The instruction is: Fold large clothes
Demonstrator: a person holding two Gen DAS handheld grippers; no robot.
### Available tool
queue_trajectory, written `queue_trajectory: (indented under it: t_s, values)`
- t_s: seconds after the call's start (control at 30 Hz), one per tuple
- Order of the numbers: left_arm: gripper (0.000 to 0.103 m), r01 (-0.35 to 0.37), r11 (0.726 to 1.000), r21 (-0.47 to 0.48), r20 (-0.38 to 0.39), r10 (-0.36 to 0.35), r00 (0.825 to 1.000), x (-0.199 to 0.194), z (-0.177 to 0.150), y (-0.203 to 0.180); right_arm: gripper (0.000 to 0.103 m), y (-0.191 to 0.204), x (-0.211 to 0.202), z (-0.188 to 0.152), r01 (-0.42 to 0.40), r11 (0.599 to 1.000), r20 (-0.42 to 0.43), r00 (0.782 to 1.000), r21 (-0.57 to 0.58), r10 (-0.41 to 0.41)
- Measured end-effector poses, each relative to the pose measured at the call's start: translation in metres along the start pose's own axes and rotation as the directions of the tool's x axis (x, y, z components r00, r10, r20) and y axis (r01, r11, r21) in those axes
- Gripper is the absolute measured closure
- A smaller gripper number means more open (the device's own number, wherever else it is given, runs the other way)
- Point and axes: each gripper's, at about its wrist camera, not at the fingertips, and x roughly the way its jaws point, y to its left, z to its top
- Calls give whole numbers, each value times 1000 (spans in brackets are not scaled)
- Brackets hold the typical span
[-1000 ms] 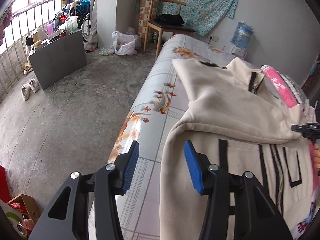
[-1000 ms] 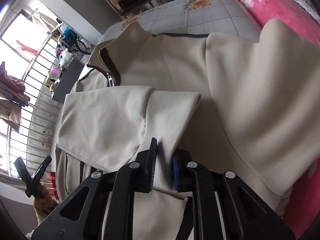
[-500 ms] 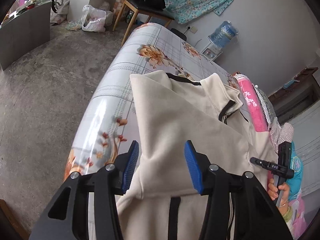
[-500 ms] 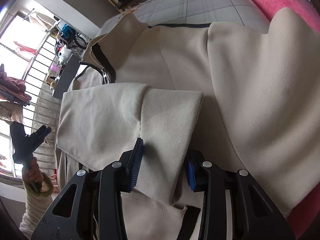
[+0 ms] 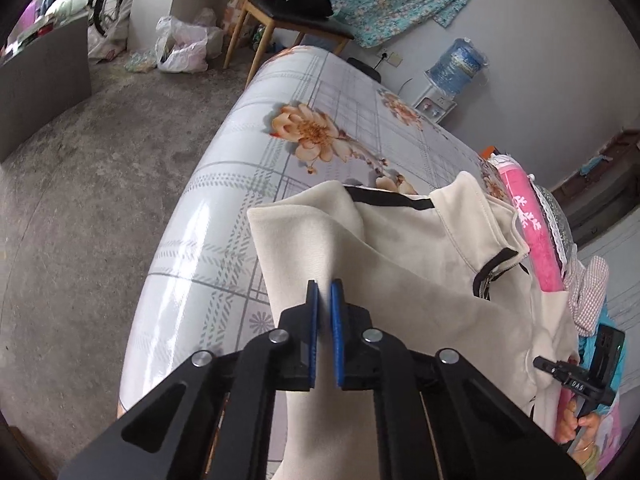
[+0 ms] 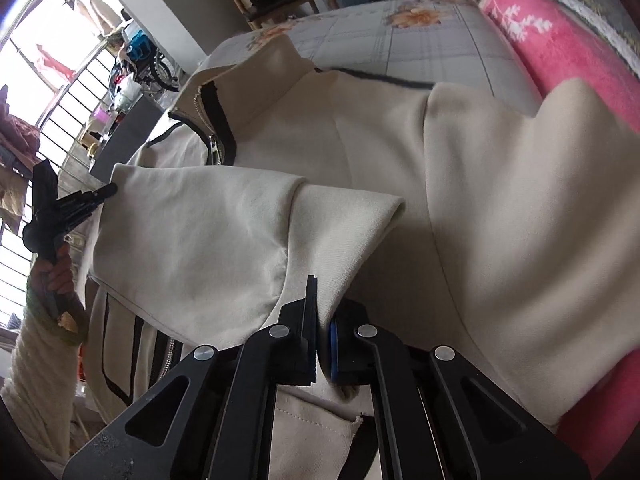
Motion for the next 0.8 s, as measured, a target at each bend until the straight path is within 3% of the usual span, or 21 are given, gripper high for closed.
queue_trajectory:
  t_s: [0.13,0.2,0.27,0.43,0.57,0.67,0.8]
  values:
    - [98,15,996,84,64,-21,998,-20,1,-8,100,14,-23,6,62,993,133,990,-102,-48]
    - [98,10,997,75,60,-15,998,-17,2,-3,100,10,-13,8,115,987,117,988,-112,-102]
    - [98,8,998,55,44,-11,999,-10,3,4,100,2,2,11,110,990,72,992,-86,-104]
    - [94,-19,999,46,25,18,1000,6,1,7,100,3,16,13,112,992,49,993,-56,-110]
    - [83,-38,999,20,39,38,999,-2,1,9,100,-11,20,16,46,999,12,999,24,-47]
    - [82,-18,1000,26,88,16,996,-26,-4,4,100,-17,14,17,-5,998,15,1000,65,4]
    - [82,13,991,131,55,-20,998,-48,-30,-23,100,-21,6,13,-60,990,15,998,124,58]
